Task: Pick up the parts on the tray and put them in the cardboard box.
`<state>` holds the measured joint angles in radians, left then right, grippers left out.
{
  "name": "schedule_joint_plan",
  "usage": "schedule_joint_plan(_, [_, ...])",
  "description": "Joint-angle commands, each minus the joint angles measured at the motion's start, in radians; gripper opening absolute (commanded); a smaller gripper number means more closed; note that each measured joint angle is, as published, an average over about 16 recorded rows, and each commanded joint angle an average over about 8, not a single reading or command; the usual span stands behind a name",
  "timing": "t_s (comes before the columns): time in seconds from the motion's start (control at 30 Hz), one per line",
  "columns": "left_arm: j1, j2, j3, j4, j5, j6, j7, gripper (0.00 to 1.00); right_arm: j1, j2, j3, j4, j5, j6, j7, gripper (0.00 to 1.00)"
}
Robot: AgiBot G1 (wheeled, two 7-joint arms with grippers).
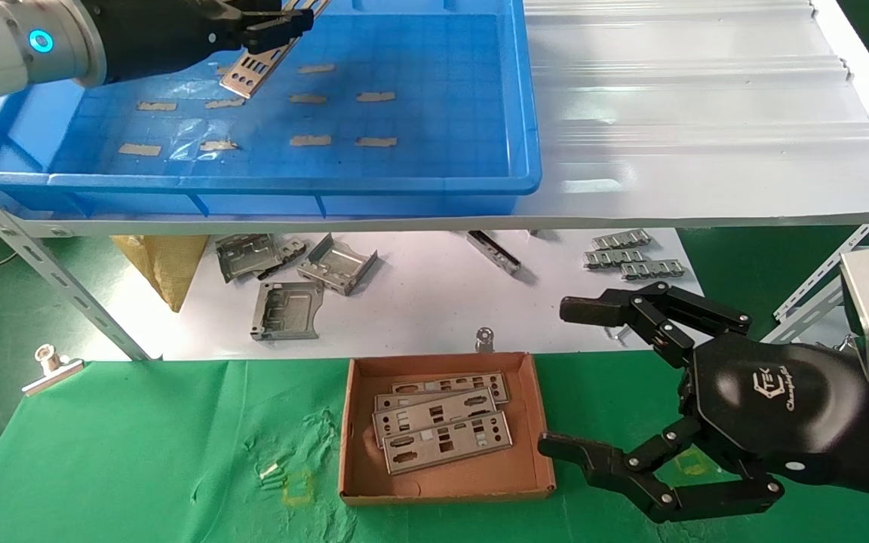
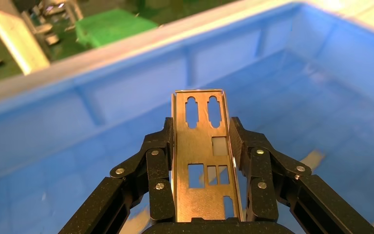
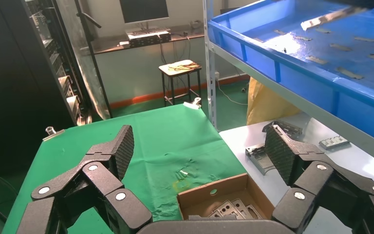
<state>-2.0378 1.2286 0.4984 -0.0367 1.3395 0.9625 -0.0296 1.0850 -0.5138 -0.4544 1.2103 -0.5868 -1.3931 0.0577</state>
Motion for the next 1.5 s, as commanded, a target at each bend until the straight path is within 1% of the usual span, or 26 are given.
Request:
schedule_joint_plan(0.03, [-0.006,-0.003,-0.006,-0.007,-0.009,0.025,0.005,0.0,0.0,0.0,0.0,0.0,0.0,0.0,0.0,1.0])
schedule_joint_plan(0.17, [-0.012,-0.024,-0.013,-0.028,-0.023,0.173,0.037,0.0,0.0,0.0,0.0,0.0,0.0,0.0,0.0,1.0])
schedule_joint_plan(0.43, [0.009,-0.059,-0.01,-0.069,-0.036,0.53,0.114,0.0,0.0,0.0,0.0,0.0,0.0,0.0,0.0,1.0])
schedule_joint_plan(0.57, [0.045,-0.061,0.002,-0.112,-0.044,0.626,0.151,0.0,0.0,0.0,0.0,0.0,0.0,0.0,0.0,1.0])
schedule_joint_plan(0.7, [0.119,-0.067,0.045,-0.22,-0.059,0.644,0.194,0.0,0.0,0.0,0.0,0.0,0.0,0.0,0.0,1.0])
schedule_joint_plan(0.87, [0.255,-0.082,0.152,-0.398,-0.083,0.642,0.267,0.0,0.0,0.0,0.0,0.0,0.0,0.0,0.0,1.0])
schedule_joint_plan(0.97, [0.322,-0.078,0.216,-0.45,-0.099,0.634,0.317,0.0,0.0,0.0,0.0,0.0,0.0,0.0,0.0,1.0])
schedule_joint_plan(1.07, [0.362,-0.057,0.261,-0.441,-0.109,0.621,0.378,0.0,0.0,0.0,0.0,0.0,0.0,0.0,0.0,1.0])
schedule_joint_plan(1.17, [0.383,-0.024,0.286,-0.392,-0.108,0.598,0.444,0.0,0.0,0.0,0.0,0.0,0.0,0.0,0.0,1.0])
schedule_joint_plan(1.33, [0.399,0.038,0.304,-0.29,-0.086,0.537,0.537,0.0,0.0,0.0,0.0,0.0,0.0,0.0,0.0,1.0])
schedule_joint_plan(1.5, [0.404,0.087,0.317,-0.191,-0.064,0.498,0.583,0.0,0.0,0.0,0.0,0.0,0.0,0.0,0.0,1.0])
